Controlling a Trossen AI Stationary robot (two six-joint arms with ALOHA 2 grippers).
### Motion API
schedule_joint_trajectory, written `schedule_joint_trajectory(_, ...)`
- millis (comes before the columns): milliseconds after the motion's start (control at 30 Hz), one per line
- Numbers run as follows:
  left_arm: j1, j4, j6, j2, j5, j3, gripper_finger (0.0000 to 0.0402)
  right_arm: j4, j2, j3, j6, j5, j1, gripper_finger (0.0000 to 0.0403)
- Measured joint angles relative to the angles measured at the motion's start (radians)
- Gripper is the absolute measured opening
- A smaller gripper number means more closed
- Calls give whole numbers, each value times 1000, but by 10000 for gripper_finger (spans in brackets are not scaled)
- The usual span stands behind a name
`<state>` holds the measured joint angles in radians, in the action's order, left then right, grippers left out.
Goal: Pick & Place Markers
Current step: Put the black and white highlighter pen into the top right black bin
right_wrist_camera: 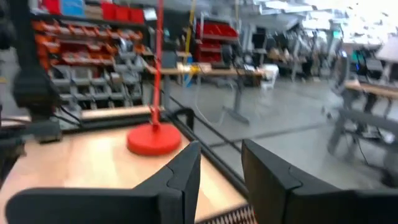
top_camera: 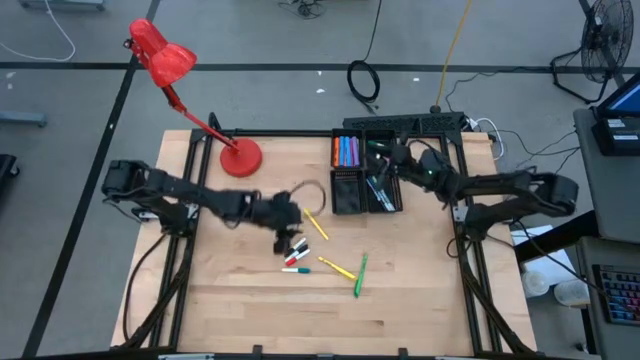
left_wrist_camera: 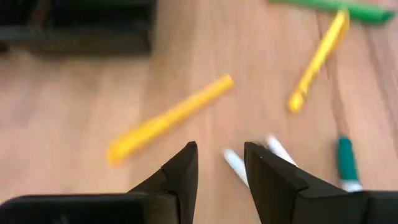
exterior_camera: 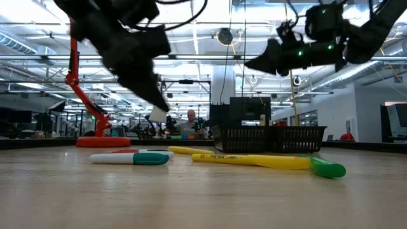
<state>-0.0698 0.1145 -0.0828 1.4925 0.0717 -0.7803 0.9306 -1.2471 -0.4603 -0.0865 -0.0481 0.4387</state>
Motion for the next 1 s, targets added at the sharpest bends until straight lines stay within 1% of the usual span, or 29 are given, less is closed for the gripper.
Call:
schedule_joint_trajectory(67,-64,51,-74,0,56,0,139,-1,23,0,-4,-1,-22,105)
schedule_joint_trajectory(200,-125,88,-181,21,77,0,166,-1,48,0,-5,-2,-54,105)
schedule_joint_trajectory(333,-121,101,-250,53,107,-1,198,23,49,1,-32,-2,-64,105)
schedule_joint_trajectory(533,-108,123,-351,118,86,0,228,97,49,1,-111,-3,-64,105)
schedule_joint_trajectory(667,-109,115,-429,159,54,0,227,166,49,1,-150,-3,-64,105)
schedule_joint_trajectory(833,-114,109,-503,179,49,-3,218,233,49,1,-175,-2,-63,105)
schedule_joint_trajectory(1000,-116,126,-507,168,44,-2,204,275,49,1,-199,-3,-63,105)
